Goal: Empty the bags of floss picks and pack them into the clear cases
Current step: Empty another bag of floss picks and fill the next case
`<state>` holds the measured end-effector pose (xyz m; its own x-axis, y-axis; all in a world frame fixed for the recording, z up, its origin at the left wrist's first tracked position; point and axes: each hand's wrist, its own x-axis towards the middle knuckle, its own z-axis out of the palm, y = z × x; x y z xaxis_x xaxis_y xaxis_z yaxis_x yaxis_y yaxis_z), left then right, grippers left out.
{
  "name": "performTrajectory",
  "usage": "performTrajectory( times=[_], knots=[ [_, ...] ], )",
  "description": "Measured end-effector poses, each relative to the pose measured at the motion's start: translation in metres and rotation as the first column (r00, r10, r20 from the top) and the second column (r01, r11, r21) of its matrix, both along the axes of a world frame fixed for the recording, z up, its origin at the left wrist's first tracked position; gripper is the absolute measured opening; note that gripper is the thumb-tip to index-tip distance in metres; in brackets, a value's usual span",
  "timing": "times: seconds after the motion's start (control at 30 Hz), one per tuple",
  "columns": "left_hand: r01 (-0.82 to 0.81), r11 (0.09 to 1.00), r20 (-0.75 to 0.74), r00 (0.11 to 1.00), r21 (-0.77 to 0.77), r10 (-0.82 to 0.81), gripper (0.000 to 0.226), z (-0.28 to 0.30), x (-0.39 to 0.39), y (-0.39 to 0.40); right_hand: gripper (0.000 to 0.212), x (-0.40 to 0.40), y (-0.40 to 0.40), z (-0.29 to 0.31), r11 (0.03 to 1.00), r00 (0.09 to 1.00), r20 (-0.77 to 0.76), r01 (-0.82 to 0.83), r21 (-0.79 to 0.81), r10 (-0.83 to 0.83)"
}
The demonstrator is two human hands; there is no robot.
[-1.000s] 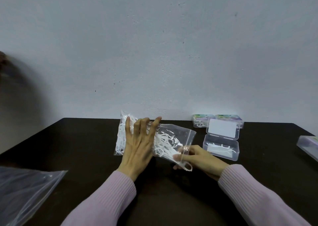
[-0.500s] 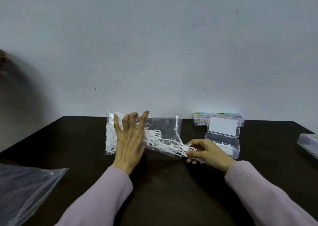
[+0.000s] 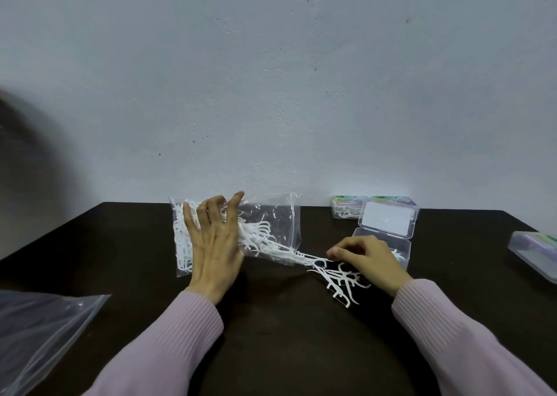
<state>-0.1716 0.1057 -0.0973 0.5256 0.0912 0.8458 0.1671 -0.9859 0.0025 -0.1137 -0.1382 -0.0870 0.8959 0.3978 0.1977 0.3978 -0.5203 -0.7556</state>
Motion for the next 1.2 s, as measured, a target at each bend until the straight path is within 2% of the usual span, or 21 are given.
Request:
performTrajectory(
  times=[0.1, 0.23, 0.33, 0.47, 0.53, 0.7, 0.87, 1.0, 1.2],
  knots=[
    [0.007, 0.999, -0.001, 1.0, -0.034, -0.007, 0.095, 0.002, 0.001, 0.0, 0.009, -0.003, 0.001, 0.002, 1.0, 0.998, 0.066, -0.018, 0.013, 0.017],
    [0.046, 0.996, -0.008, 0.999, -0.074, -0.047, 0.095, 0.001, 0.0, -0.009, 0.024, -0.011, 0.014, 0.004, 0.982, 0.98, 0.077, -0.187, 0.01, 0.186],
    [0.063, 0.996, 0.009, 0.998, -0.066, -0.062, 0.096, 0.001, -0.002, -0.014, 0.021, -0.016, 0.023, -0.002, 0.97, 0.962, 0.118, -0.241, -0.041, 0.244],
    [0.066, 0.996, 0.037, 0.997, -0.064, -0.064, 0.097, 0.005, -0.003, -0.015, 0.016, -0.012, 0.022, -0.003, 0.973, 0.948, 0.237, -0.184, -0.137, 0.213],
    [0.057, 0.996, 0.044, 0.998, -0.075, -0.054, 0.097, 0.007, -0.003, -0.014, 0.015, -0.01, 0.019, 0.0, 0.979, 0.946, 0.266, -0.159, -0.125, 0.188],
    [0.004, 0.993, 0.043, 0.999, -0.116, 0.001, 0.096, 0.008, -0.004, -0.004, 0.015, -0.006, 0.01, 0.0, 0.988, 0.961, 0.245, -0.107, -0.111, 0.131],
    [-0.044, 0.99, 0.049, 0.997, -0.136, 0.051, 0.096, 0.008, -0.004, 0.002, 0.015, -0.005, 0.007, -0.001, 0.974, 0.954, 0.279, -0.05, -0.223, 0.113],
    [-0.051, 0.987, 0.054, 0.997, -0.151, 0.06, 0.094, 0.008, -0.004, 0.004, 0.025, -0.007, 0.008, -0.002, 0.949, 0.954, 0.271, -0.04, -0.312, 0.129],
    [0.009, 0.988, 0.069, 0.998, -0.153, 0.002, 0.094, 0.008, -0.004, -0.006, 0.022, -0.013, 0.015, 0.0, 0.984, 0.94, 0.322, -0.062, -0.166, 0.113]
  ],
)
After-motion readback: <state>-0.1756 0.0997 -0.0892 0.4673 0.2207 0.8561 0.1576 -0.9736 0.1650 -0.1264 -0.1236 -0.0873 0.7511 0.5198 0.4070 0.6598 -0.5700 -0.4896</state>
